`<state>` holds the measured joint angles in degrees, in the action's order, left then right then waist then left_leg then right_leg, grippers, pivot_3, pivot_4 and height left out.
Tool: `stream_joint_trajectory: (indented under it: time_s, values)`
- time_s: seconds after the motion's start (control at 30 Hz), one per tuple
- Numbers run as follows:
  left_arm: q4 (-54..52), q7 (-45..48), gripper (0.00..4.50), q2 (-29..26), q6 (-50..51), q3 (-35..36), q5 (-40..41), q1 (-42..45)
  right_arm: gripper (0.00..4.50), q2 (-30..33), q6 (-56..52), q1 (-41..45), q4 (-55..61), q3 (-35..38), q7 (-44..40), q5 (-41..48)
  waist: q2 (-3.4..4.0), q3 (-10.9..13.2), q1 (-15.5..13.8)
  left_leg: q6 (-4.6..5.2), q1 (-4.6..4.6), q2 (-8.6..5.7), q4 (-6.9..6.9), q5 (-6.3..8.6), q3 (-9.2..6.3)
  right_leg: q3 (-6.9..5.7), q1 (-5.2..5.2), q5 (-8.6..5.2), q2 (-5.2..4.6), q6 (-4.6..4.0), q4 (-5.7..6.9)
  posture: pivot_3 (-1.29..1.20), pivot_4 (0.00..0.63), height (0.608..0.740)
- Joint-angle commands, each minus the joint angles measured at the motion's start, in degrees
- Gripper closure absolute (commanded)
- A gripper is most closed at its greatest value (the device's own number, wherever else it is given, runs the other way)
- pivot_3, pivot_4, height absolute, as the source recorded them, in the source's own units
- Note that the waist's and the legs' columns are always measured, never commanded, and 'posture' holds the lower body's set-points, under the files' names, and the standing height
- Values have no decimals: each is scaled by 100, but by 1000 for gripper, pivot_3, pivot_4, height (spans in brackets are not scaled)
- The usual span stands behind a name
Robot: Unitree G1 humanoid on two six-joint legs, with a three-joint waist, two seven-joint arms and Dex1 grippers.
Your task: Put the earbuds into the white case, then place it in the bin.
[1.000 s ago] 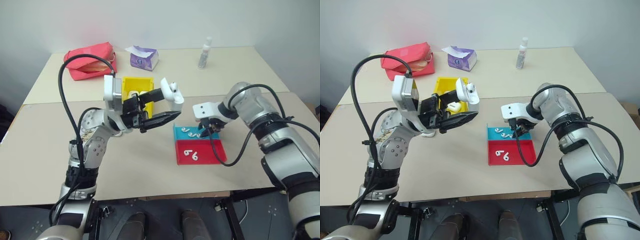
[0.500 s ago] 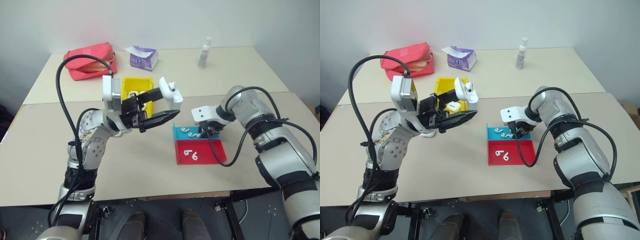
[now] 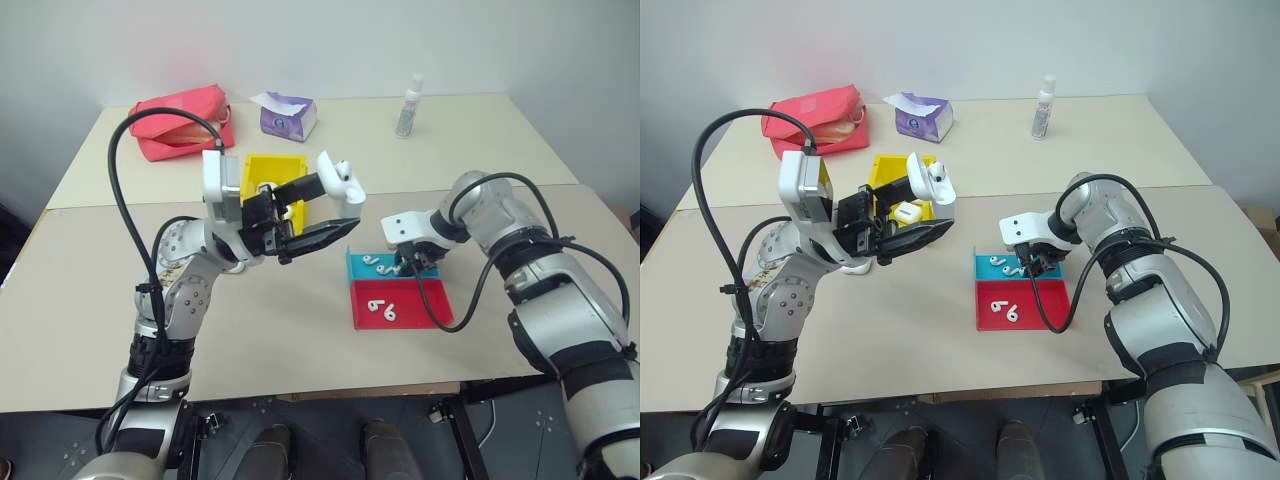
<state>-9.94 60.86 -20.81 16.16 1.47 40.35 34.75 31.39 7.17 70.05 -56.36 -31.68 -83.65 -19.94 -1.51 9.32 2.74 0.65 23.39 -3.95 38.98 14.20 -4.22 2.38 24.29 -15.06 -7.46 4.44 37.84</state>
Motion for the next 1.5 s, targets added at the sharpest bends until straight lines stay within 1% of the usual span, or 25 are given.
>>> stream_joint_trajectory:
  time_s: [0.03,0.27,0.43,0.57,0.67,0.7,0.8,0.87,0.9,0.93,0.97,1.03,1.1,1.17,1.23,1.3,1.4,1.5]
  values:
    - [-155,11,1773,-38,-113,115,39,4,3884,4,-139,-77,141,114,-57,-18,0,0,-1,0,-1,0,0,0,0,0,0,0,0,0,0,0,150,740]
    - [-186,39,1773,-93,-69,137,104,-7,3883,111,-416,-243,468,244,-162,18,0,0,-2,0,-3,0,0,0,0,0,-1,0,0,0,2,0,150,740]
    - [-133,103,1773,-107,-29,115,132,63,3883,229,-728,-269,659,481,-36,117,0,0,-7,0,-2,0,0,0,0,0,-2,0,0,0,2,0,150,740]
    - [3,166,1773,-85,-3,84,128,211,3883,411,-1345,-201,1167,1013,106,458,0,0,-10,0,2,-1,0,0,0,1,2,0,0,0,2,0,150,740]
    - [102,224,1773,-64,29,66,147,336,3883,603,-2250,-389,2237,1733,357,938,0,0,-12,0,5,-1,-3,0,0,1,6,0,0,0,0,0,150,740]
    - [159,244,1773,-47,38,53,146,391,3883,670,-2743,-608,2927,2187,537,1258,0,0,-19,0,7,0,-3,0,-1,0,7,0,0,0,0,0,150,740]
    - [284,297,1773,-7,68,41,158,501,3883,733,-4089,-1241,4653,3236,918,2114,0,0,-44,1,13,-1,-2,1,-6,-4,8,0,-1,0,-3,0,150,740]
    - [399,345,1773,42,83,25,167,604,3883,635,-4827,-1849,5894,4120,1186,2898,0,0,-66,2,14,-2,-1,2,-7,-3,6,0,-2,0,-3,0,150,740]
    - [439,375,1773,55,90,28,177,637,3883,595,-5083,-2063,6329,4397,1323,3184,0,0,-91,3,15,-3,1,2,-10,-5,4,0,-3,0,-3,0,150,740]
    - [524,399,1773,102,94,9,170,712,3883,466,-5597,-2271,6890,4852,1541,3612,0,0,-112,4,17,-3,4,3,-12,-5,2,0,-3,0,-4,0,150,740]
    - [583,422,1773,132,101,4,166,763,3883,387,-5990,-2398,7271,5136,1741,3938,0,0,-139,4,17,-5,4,3,-12,-4,2,1,-5,1,-4,0,150,740]
    - [783,504,1773,222,76,-30,125,904,3883,1,-6748,-2586,8193,5767,2258,4772,0,0,-145,6,15,-5,10,4,-8,0,2,1,-5,1,3,0,150,740]
    - [928,581,1773,278,60,-38,94,997,3883,-297,-7160,-2650,8794,6086,2719,5359,1,-1,-140,8,10,-4,9,5,-7,1,3,1,-5,1,12,0,150,740]
    - [1037,668,1773,310,54,-29,74,1062,3883,-510,-7397,-2664,9181,6253,3163,5823,2,-1,-132,9,2,-3,4,5,-6,2,-1,1,-4,1,13,0,150,740]
    - [1139,791,1773,375,61,-71,74,1153,3883,-1033,-7730,-2485,9492,6447,3919,6442,2,-1,-122,19,-1,-4,4,11,-5,3,-2,1,-4,1,13,0,150,740]
    - [1217,872,1773,427,67,-88,74,1222,3883,-1332,-7850,-2413,9658,6488,4441,6927,2,-1,-120,15,-1,-5,4,9,-5,4,-2,1,-4,1,15,0,150,740]
    - [1308,969,1773,522,48,-117,60,1309,3883,-1460,-7783,-2475,9773,6390,4986,7517,2,-1,-127,8,1,-6,4,5,-7,2,-1,1,-5,1,15,0,150,740]
    - [1354,1060,1773,585,41,-123,62,1372,3883,-1384,-7688,-2572,9770,6219,5454,7960,2,-1,-123,10,2,-10,4,6,-7,2,-2,1,-8,1,14,0,150,740]
